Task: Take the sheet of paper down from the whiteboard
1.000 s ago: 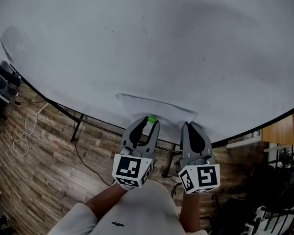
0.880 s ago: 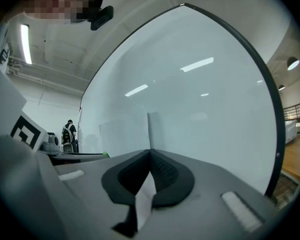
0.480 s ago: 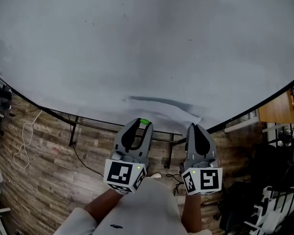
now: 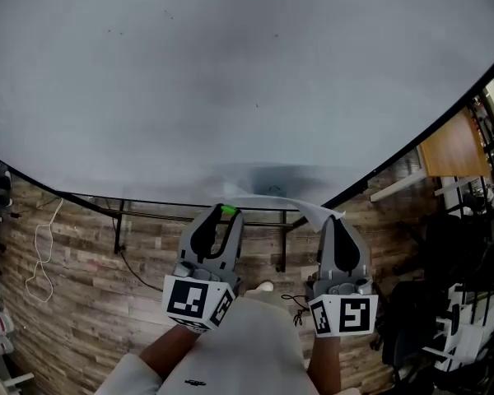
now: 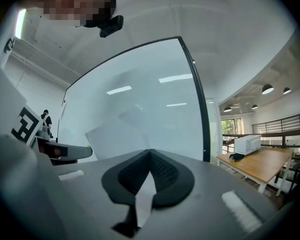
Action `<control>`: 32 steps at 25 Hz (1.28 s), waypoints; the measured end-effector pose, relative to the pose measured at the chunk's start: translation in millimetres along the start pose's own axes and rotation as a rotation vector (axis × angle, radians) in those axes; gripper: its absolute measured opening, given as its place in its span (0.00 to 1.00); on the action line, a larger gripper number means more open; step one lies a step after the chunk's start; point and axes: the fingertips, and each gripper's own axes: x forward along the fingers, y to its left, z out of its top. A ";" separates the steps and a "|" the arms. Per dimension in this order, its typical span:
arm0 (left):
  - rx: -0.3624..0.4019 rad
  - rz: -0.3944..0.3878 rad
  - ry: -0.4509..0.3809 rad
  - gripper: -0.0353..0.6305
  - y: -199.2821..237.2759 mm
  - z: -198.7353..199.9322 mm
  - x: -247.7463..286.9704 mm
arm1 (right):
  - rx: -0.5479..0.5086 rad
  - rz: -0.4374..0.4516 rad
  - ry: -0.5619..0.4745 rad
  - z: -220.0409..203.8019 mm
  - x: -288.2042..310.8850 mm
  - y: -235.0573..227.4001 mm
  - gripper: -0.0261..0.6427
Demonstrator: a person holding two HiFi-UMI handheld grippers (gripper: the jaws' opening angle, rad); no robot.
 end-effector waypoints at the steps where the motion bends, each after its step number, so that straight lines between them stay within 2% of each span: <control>1: 0.001 -0.006 0.000 0.24 -2.6 0.0 -2.6 | 0.002 -0.015 -0.001 -0.4 -6.1 -3.4 0.05; 6: 0.011 -0.044 -0.001 0.24 -18.8 -0.4 -8.5 | 0.003 -0.085 -0.014 -0.1 -35.8 -20.8 0.05; 14: 0.032 -0.086 -0.002 0.24 -35.2 0.9 -2.4 | 0.016 -0.135 -0.017 -7.1 -64.1 -34.5 0.05; 32: 0.002 -0.141 -0.006 0.24 -45.8 -1.7 8.4 | 0.036 -0.130 -0.019 -8.1 -61.3 -38.6 0.05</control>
